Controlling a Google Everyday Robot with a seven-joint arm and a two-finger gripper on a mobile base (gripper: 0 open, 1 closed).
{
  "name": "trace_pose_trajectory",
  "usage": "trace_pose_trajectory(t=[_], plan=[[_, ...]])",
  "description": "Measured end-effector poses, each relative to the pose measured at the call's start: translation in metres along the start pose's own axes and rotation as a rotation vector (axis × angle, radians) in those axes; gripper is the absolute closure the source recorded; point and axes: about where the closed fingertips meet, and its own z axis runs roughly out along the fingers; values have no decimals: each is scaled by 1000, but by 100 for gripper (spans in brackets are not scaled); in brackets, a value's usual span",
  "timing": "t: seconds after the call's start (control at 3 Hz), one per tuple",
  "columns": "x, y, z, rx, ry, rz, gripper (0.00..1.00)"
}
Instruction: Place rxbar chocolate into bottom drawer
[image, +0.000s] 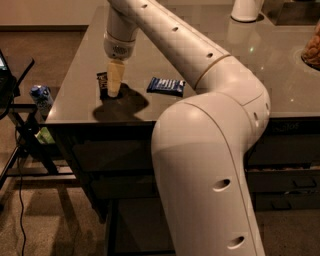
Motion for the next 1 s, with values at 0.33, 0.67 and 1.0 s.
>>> trace_pose_trajectory(t=[0.33,0.67,1.0], plan=[[-1,3,8,-16,-9,7,0],[-3,5,15,-29,-22,15,0],[-7,9,22,-54,-28,3,0]])
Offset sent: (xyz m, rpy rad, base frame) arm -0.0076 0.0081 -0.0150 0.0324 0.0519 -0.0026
